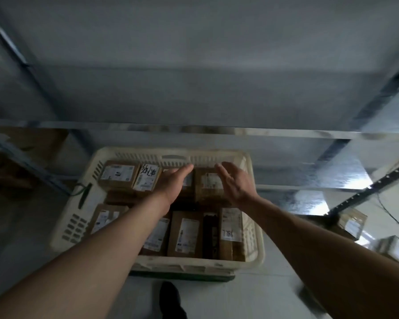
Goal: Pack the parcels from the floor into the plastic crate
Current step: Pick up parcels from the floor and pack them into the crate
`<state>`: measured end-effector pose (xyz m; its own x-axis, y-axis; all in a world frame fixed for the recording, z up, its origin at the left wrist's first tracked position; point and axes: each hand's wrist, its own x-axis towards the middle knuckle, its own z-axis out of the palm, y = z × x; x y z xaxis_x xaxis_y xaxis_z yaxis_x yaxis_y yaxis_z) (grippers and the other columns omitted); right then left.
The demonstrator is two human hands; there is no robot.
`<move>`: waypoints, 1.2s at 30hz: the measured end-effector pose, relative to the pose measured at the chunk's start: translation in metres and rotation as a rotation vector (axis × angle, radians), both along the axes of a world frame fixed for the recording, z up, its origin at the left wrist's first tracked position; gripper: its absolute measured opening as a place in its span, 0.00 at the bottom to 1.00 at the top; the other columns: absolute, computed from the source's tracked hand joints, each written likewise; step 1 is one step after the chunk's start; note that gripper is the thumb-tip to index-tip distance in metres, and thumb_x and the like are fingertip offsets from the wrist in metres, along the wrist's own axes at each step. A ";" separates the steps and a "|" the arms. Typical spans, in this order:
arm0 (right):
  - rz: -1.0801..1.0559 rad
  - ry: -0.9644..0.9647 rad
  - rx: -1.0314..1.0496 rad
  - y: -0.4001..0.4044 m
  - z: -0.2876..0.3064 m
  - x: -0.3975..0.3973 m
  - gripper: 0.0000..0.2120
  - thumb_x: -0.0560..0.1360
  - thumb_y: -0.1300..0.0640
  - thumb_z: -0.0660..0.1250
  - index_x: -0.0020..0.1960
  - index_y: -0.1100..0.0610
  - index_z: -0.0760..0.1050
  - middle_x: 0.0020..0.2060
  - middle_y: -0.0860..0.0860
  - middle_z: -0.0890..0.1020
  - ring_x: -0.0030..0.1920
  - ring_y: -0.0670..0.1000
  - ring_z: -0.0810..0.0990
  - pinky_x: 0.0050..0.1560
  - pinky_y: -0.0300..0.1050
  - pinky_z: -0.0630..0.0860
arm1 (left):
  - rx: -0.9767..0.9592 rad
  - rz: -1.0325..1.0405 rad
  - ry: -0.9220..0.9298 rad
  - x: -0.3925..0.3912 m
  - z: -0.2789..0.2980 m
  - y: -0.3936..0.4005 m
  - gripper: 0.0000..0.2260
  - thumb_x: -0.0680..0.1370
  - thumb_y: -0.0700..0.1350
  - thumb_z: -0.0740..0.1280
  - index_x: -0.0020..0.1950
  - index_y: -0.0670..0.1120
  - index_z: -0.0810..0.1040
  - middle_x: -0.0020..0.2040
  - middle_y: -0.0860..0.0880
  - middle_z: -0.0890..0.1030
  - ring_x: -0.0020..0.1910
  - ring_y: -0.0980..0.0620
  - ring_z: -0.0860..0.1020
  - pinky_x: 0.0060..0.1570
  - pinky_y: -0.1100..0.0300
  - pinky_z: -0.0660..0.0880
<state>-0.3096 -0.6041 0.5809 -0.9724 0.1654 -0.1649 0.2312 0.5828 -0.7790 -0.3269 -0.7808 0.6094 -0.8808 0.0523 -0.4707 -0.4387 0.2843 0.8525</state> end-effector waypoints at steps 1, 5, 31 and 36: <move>-0.023 0.010 -0.010 0.012 0.005 0.011 0.25 0.82 0.39 0.55 0.69 0.55 0.74 0.64 0.55 0.80 0.63 0.57 0.78 0.58 0.48 0.74 | 0.015 -0.011 0.010 0.007 0.004 0.013 0.15 0.78 0.60 0.64 0.53 0.50 0.80 0.54 0.50 0.81 0.54 0.49 0.77 0.53 0.54 0.71; -0.103 0.008 0.021 0.061 0.018 0.053 0.35 0.78 0.32 0.52 0.72 0.55 0.71 0.67 0.56 0.77 0.65 0.58 0.76 0.59 0.47 0.71 | 0.047 -0.110 0.047 0.036 0.019 0.061 0.11 0.79 0.56 0.64 0.46 0.51 0.81 0.46 0.52 0.83 0.46 0.54 0.78 0.39 0.60 0.67; -0.838 -0.059 0.056 0.248 0.021 0.314 0.34 0.79 0.33 0.52 0.71 0.57 0.71 0.65 0.58 0.78 0.63 0.58 0.75 0.64 0.56 0.72 | 0.048 -0.797 0.115 0.150 0.002 0.299 0.10 0.75 0.55 0.69 0.48 0.49 0.80 0.50 0.48 0.81 0.51 0.50 0.76 0.47 0.56 0.71; -0.902 -0.069 0.018 0.304 0.003 0.347 0.43 0.70 0.26 0.48 0.73 0.53 0.70 0.68 0.53 0.76 0.67 0.55 0.73 0.67 0.57 0.70 | 0.034 -0.836 0.103 0.181 -0.009 0.361 0.09 0.78 0.51 0.67 0.53 0.47 0.79 0.50 0.49 0.78 0.50 0.52 0.73 0.43 0.59 0.70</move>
